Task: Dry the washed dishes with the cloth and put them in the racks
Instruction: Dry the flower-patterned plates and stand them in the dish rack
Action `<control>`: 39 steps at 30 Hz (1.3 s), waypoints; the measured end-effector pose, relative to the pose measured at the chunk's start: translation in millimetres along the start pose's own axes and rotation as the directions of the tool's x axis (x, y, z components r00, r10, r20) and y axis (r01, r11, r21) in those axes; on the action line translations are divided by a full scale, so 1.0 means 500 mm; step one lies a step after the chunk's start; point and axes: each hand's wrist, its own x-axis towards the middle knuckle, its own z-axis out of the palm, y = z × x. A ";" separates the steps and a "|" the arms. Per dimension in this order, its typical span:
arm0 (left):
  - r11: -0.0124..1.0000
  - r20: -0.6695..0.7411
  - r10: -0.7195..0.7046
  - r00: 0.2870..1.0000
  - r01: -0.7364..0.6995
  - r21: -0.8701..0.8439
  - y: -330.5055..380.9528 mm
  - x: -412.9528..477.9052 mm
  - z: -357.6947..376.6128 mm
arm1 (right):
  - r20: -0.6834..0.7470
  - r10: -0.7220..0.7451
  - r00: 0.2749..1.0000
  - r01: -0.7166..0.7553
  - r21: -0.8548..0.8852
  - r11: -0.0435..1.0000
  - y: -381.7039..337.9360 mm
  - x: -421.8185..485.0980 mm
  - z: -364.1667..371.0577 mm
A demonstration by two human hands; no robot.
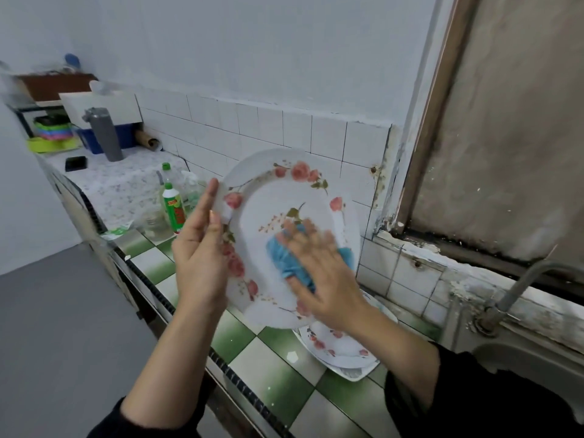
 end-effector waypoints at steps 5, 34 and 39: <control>0.994 0.165 0.076 0.983 -0.088 0.067 -0.001 -0.021 0.014 | -0.350 0.459 0.817 -0.437 0.143 0.888 0.078 0.081 -0.048; 0.996 0.166 -0.081 0.983 0.073 0.051 -0.004 -0.044 -0.004 | -0.201 0.513 0.835 -0.482 0.185 0.856 0.052 0.013 -0.017; 0.996 0.205 0.000 0.979 -0.019 0.089 -0.010 -0.060 0.031 | -0.307 0.393 0.867 -0.246 0.423 0.872 -0.071 0.094 0.002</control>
